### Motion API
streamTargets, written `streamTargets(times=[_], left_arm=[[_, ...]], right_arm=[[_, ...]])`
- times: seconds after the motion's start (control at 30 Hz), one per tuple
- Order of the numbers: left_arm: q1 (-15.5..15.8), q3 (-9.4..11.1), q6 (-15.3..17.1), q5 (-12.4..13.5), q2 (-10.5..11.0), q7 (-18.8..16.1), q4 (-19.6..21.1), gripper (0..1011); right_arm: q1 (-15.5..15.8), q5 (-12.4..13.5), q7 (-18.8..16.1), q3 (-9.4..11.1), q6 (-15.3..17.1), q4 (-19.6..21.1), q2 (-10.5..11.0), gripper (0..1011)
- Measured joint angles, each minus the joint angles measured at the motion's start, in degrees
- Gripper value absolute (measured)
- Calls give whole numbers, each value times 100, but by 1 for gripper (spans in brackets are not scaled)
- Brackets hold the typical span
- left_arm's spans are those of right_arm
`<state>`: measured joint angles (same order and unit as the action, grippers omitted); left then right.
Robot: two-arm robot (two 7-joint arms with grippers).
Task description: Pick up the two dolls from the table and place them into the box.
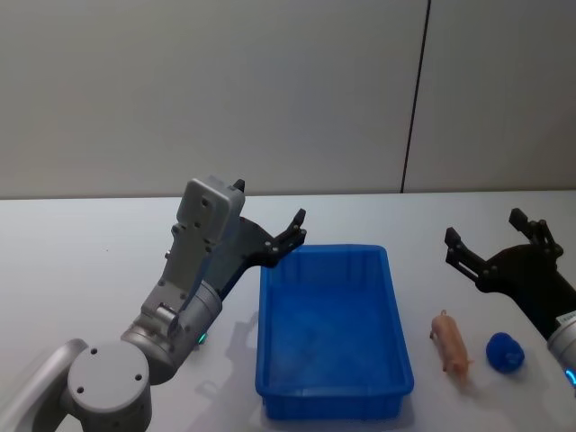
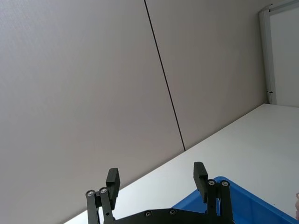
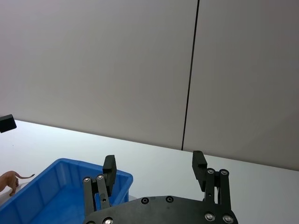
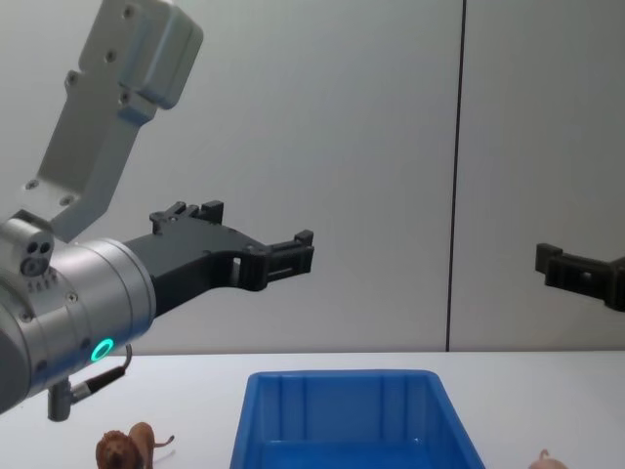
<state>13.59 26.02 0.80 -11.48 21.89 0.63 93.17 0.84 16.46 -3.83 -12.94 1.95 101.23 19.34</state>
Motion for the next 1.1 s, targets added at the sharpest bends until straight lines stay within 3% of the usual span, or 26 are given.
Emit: streamTargets(times=[0.67,1.1], left_arm=[[0,0,0,0,0,0,0,1001],[0,0,0,0,0,0,0,1001]], right_arm=[[13,31,-11,17,0,-4,21,1001],[181,437,-263,324,195,-120,422,1001]])
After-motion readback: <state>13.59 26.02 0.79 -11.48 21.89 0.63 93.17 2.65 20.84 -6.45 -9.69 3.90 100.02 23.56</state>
